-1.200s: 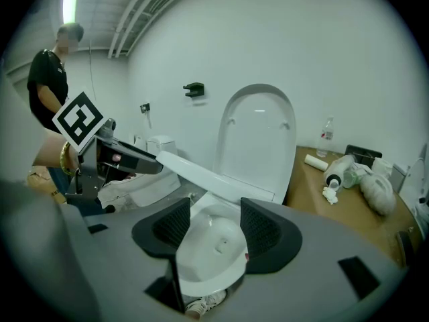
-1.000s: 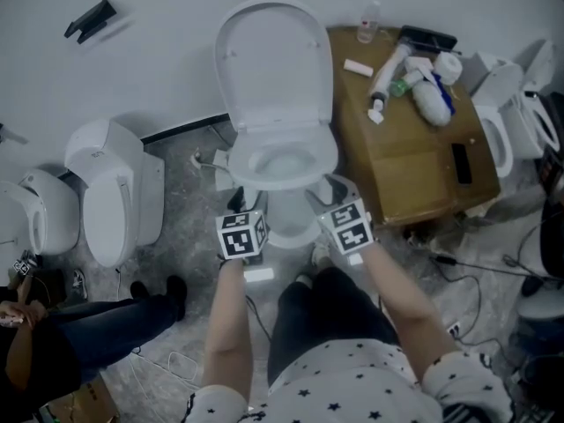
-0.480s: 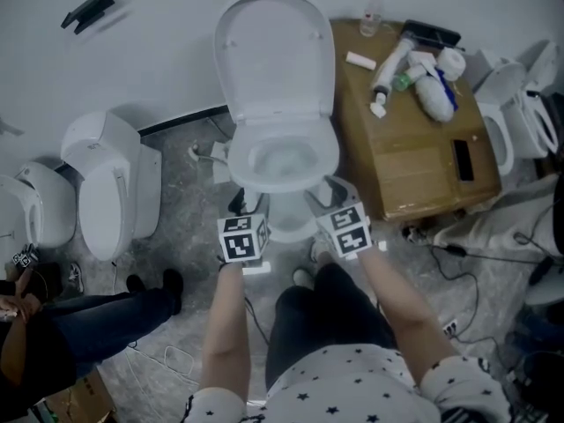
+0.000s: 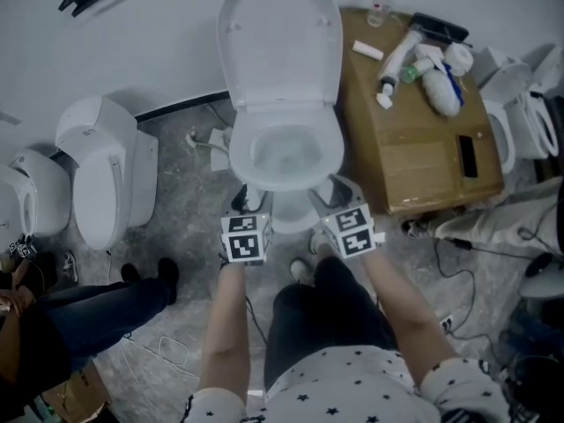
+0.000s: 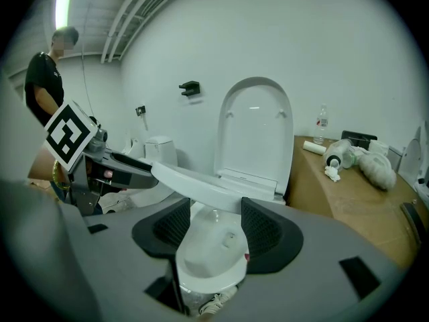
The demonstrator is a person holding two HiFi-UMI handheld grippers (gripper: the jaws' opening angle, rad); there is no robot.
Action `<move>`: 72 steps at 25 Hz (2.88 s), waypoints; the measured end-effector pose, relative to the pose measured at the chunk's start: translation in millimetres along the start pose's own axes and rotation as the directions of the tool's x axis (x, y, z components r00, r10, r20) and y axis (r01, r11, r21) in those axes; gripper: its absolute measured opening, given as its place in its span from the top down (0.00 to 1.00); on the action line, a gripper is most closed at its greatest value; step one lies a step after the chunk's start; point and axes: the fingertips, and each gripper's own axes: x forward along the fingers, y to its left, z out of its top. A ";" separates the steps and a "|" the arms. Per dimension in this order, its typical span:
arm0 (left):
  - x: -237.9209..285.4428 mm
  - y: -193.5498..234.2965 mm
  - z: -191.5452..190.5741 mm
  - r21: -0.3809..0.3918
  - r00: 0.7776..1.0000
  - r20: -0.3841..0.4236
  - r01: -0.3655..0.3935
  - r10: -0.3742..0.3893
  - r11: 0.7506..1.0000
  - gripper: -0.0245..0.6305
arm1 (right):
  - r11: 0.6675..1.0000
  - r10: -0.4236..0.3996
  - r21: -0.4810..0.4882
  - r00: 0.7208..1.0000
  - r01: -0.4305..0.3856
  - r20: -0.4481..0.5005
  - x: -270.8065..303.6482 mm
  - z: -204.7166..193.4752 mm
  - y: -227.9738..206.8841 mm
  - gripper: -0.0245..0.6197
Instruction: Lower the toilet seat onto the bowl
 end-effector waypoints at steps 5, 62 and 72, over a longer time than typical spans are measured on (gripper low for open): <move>0.1 -0.2 -11.2 0.006 1.000 -0.001 -0.006 0.006 1.000 0.61 | 1.000 0.003 0.004 1.000 -0.003 -0.010 -0.2 -9.6 4.7 0.60; 31.7 -6.4 -153.0 -0.044 0.992 -0.123 0.005 -0.011 0.999 0.61 | 0.999 0.007 -0.052 0.993 -0.013 -0.115 24.0 -139.1 34.4 0.60; 41.7 -7.7 -175.0 -0.042 0.989 -0.147 0.009 -0.015 0.999 0.61 | 0.998 0.016 -0.064 0.988 -0.026 -0.152 32.0 -160.2 36.6 0.58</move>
